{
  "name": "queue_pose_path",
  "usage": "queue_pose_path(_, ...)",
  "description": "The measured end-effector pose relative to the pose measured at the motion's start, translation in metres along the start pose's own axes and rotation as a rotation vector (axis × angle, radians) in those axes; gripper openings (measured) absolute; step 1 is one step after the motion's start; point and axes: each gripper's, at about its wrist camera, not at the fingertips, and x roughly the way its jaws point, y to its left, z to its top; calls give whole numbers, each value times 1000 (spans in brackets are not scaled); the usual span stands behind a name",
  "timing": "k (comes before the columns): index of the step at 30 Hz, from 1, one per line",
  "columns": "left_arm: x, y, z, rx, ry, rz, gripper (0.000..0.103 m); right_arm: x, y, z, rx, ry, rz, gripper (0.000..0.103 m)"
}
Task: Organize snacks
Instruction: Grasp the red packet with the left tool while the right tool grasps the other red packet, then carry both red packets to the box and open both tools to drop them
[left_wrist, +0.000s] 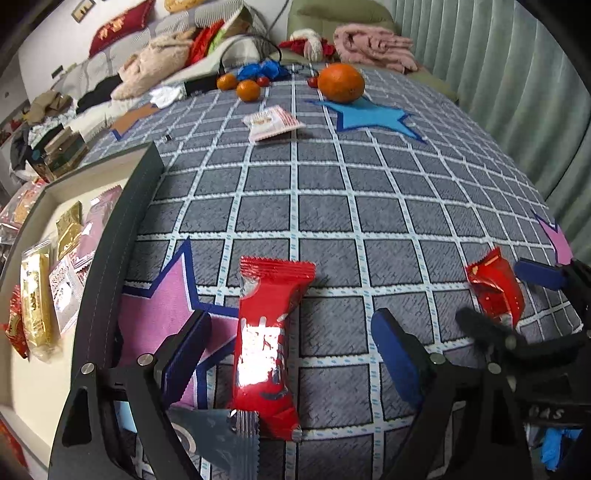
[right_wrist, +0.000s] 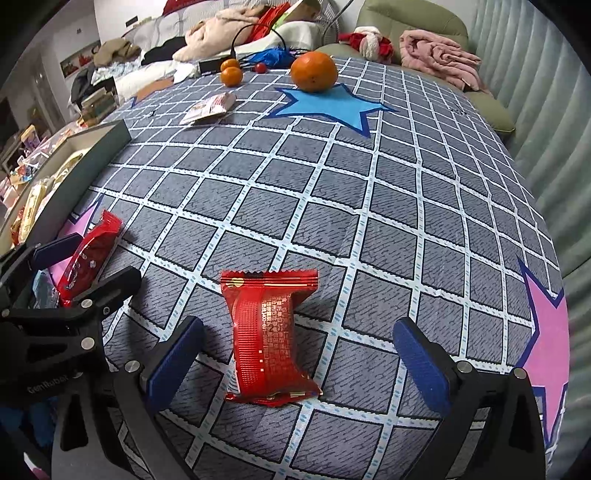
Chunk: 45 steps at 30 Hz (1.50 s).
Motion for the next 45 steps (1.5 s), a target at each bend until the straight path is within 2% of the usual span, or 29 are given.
queue_pose_path(1, 0, 0, 0, 2, 10, -4, 86, -2, 1, 0, -1, -3, 1, 80)
queue_pose_path(3, -4, -3, -1, 18, 16, -21, 72, -7, 2, 0, -10, -7, 15, 35)
queue_pose_path(4, -7, -6, -2, 34, 15, -31, 56, -9, 2, 0, -8, -4, 28, 28)
queue_pose_path(5, -9, -9, -3, 46, 16, -40, 34, -10, 0, -1, 3, 2, 47, 28)
queue_pose_path(6, -10, -10, -3, 56, 21, -48, 24, -11, -2, -2, 21, 4, 74, 28)
queue_pose_path(7, -12, -11, -4, 60, 27, -58, 22, -13, -4, -4, 40, 5, 98, 28)
queue_pose_path(10, -16, -8, -6, 37, 35, -89, 22, -18, -12, -6, 103, 8, 166, 28)
queue_pose_path(16, -35, 2, -9, 1, 8, -115, 22, -35, -8, -6, 98, -17, 166, 28)
queue_pose_path(22, -76, 16, -1, -3, -80, -126, 22, -52, 1, 3, 101, -43, 195, 28)
queue_pose_path(27, -103, 47, 10, -27, -137, -99, 22, -62, 22, 21, 65, -58, 222, 28)
queue_pose_path(35, -123, 136, 21, -121, -189, 20, 22, -67, 86, 68, -50, -70, 290, 28)
queue_pose_path(39, -113, 178, 17, -187, -165, 71, 22, -61, 126, 91, -112, -66, 327, 28)
queue_pose_path(45, -86, 215, 5, -252, -109, 86, 22, -43, 188, 118, -210, -35, 369, 28)
